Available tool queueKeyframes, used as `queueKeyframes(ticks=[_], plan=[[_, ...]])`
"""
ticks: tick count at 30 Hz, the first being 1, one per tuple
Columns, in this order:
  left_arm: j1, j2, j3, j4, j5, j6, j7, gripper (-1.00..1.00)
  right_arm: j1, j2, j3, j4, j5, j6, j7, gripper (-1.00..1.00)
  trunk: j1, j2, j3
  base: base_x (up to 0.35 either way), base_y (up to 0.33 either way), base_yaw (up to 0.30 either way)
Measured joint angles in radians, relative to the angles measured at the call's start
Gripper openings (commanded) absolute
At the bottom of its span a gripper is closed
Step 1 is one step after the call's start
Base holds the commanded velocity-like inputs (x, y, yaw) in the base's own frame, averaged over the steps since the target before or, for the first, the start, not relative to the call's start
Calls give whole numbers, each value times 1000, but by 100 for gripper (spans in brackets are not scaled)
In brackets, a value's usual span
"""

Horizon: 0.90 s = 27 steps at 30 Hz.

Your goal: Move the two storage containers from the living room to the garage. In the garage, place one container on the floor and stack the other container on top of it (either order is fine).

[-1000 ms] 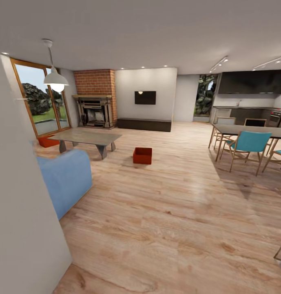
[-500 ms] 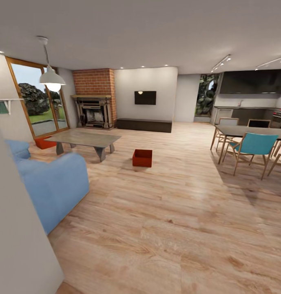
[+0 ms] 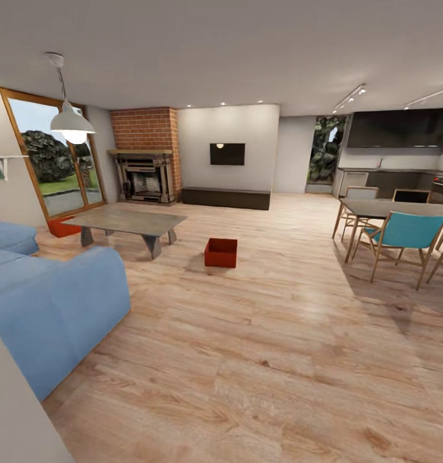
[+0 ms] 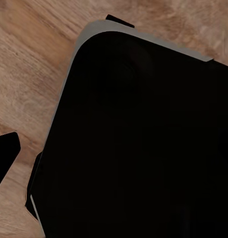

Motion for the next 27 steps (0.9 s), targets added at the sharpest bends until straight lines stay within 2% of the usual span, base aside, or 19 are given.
queueKeyframes(ticks=[27], plan=[[0, 0, 0, 0, 0, 4, 0, 100, 0, 0, 2, 0, 10, 1, 1, 100, 0, 0, 0, 321, -14, 0]])
